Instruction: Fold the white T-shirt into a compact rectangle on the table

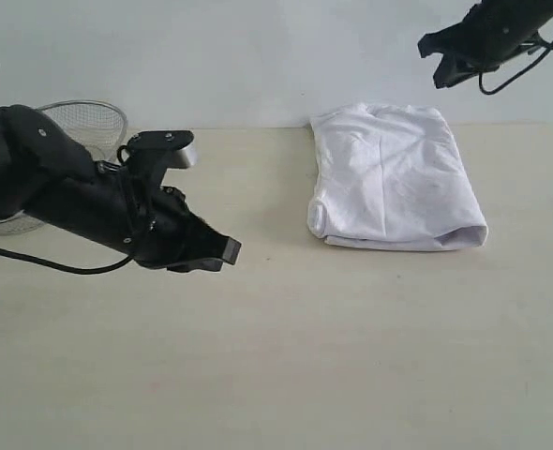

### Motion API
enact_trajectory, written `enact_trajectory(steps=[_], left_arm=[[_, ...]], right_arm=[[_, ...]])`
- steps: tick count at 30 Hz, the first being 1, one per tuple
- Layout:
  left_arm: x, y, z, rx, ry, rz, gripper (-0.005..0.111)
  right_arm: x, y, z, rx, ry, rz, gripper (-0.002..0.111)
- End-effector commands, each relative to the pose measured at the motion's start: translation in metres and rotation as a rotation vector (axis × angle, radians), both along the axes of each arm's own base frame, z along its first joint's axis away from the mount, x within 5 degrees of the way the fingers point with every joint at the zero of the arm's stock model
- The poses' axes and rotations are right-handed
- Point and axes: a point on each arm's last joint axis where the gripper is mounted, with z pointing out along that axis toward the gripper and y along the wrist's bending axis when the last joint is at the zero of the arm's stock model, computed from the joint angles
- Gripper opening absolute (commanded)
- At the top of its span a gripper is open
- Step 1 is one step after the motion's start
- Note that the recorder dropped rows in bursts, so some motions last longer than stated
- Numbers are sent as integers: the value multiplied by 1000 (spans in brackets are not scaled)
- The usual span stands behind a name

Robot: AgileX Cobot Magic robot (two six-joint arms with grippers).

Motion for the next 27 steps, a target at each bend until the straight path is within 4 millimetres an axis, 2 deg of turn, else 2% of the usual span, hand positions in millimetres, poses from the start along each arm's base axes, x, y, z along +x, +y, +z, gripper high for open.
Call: enact_trajectory(steps=[1,5,7,8,10,14,19,23,27], left_arm=[[3,3,8,13,-52,4,5],[-2,14,33,19,-134,-5,5],[-11,32,54,4,-199,43,5],[-21,45,64,-6,-233,94,5],[-34,56,70,-15,-267,141,5],[-58,69,70,-22,-294,198,5],[-81,81,62,-25,-300,254,5],[-95,89,60,-27,-329,296,5],[-111,98,63,-63,-367,354,5]], right_arm=[[-21,2,30,18,59,47,0],[-39,15,42,124,69,72,0],[-61,31,51,151,89,123,0],[-76,43,48,153,131,154,0],[-99,58,46,161,174,198,0],[-149,88,41,184,209,249,0],[-206,115,31,171,80,217,0],[-249,130,22,146,-24,211,0],[-290,136,6,135,-111,193,0]])
